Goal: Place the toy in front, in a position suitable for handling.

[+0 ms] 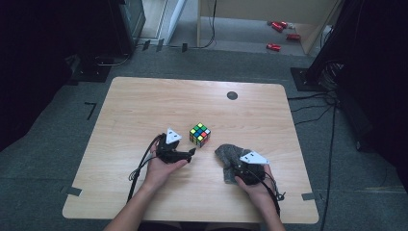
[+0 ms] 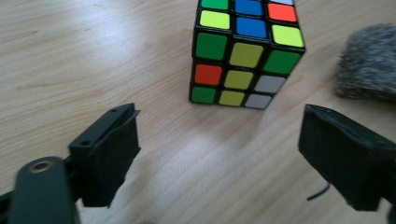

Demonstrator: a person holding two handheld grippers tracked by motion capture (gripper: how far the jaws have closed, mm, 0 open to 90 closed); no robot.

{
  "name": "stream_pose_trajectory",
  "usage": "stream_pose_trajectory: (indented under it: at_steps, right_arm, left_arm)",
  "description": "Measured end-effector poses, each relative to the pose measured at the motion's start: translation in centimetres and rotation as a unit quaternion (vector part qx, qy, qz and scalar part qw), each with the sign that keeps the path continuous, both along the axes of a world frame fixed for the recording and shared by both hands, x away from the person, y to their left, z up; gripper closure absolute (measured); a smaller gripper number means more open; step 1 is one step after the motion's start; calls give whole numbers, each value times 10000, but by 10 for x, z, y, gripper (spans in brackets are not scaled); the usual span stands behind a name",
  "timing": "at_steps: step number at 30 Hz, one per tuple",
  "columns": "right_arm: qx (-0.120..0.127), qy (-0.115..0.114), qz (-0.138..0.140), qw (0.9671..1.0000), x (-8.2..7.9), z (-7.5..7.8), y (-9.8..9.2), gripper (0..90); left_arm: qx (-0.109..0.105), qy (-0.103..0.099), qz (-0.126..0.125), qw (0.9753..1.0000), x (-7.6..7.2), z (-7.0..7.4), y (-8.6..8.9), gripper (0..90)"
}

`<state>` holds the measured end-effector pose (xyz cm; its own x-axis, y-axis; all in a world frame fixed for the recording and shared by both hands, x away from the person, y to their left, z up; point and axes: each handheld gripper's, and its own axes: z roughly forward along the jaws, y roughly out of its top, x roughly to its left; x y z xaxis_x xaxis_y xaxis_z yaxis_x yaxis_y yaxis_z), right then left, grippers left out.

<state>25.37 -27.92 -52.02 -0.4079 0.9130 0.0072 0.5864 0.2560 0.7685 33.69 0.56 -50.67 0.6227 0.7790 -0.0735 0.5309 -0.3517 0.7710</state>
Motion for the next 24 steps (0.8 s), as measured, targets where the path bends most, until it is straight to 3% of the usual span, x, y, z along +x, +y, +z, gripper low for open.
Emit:
stream_pose_trajectory:
  at_steps: [8, 21, 24]
  right_arm:
    - [124, 36, -77, 9999, 2, -1, -8, 660]
    - [160, -4, -80, 9998, 1, -2, -8, 653]
    - [156, -6, -75, 9999, 1, -2, -8, 653]
  left_arm:
    - [13, 122, -145, 9998, 7, -3, -20, 138]
    - [231, 150, 10, 9996, 23, -5, -51, 141]
    - [304, 73, 86, 9995, 24, -4, -50, 216]
